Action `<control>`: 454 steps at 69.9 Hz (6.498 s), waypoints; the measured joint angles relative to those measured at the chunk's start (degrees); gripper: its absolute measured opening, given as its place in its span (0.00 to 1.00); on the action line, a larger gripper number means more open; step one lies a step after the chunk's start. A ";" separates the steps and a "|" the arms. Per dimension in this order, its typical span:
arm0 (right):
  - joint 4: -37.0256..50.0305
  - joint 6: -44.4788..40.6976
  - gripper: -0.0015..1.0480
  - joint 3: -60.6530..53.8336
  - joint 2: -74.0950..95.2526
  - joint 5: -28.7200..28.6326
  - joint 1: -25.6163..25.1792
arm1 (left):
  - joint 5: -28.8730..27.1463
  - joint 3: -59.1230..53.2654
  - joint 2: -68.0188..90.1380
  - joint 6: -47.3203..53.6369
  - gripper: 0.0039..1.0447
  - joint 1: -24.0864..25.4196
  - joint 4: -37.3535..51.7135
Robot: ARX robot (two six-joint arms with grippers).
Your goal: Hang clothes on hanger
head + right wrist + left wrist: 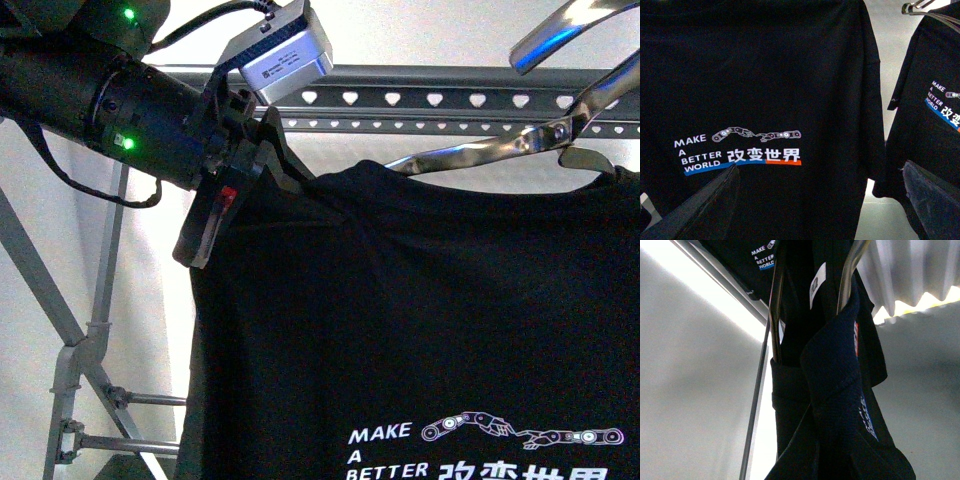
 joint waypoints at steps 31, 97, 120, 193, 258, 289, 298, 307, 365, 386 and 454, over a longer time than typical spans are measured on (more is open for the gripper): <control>0.00 0.00 0.93 0.00 0.00 0.00 0.00 | -0.66 -1.27 -0.59 -2.08 0.04 -0.04 4.76; -15.63 -64.02 0.93 63.14 69.35 -35.95 -11.28 | -0.70 -1.36 -0.72 -2.19 0.04 -0.09 4.76; -23.32 -83.03 0.93 74.10 84.72 -27.61 -7.65 | -0.74 -1.36 -0.81 -2.23 0.04 -0.09 4.76; -28.46 -84.54 0.09 76.98 89.70 -31.50 -10.80 | 0.31 -1.42 -1.11 -2.56 0.25 -0.37 5.05; -29.77 -70.34 0.09 69.55 85.26 -38.88 -15.61 | -24.61 -15.80 -7.08 -96.04 0.94 5.77 79.38; -42.51 -61.75 0.09 63.69 76.48 -43.47 -19.87 | -54.47 -30.71 -23.10 -75.14 0.60 7.96 44.76; -47.63 -61.24 0.09 63.19 74.97 -41.59 -20.59 | -54.07 -43.98 -30.03 -72.72 0.38 8.61 51.36; -45.55 -56.30 0.09 62.42 74.31 -41.72 -20.96 | -52.78 -55.76 -34.67 -72.11 0.14 9.62 56.22; -23.37 -4.83 0.09 59.76 72.52 -27.23 -16.33 | -50.75 -86.25 -63.08 -71.47 0.03 12.04 57.96; -22.23 2.97 0.09 64.57 77.88 -20.26 -12.20 | -50.75 -89.07 -72.28 -71.45 0.03 12.04 51.67; -31.06 6.19 0.08 99.51 109.11 -3.56 -7.26 | -50.75 -90.71 -93.96 -71.43 0.03 12.04 33.16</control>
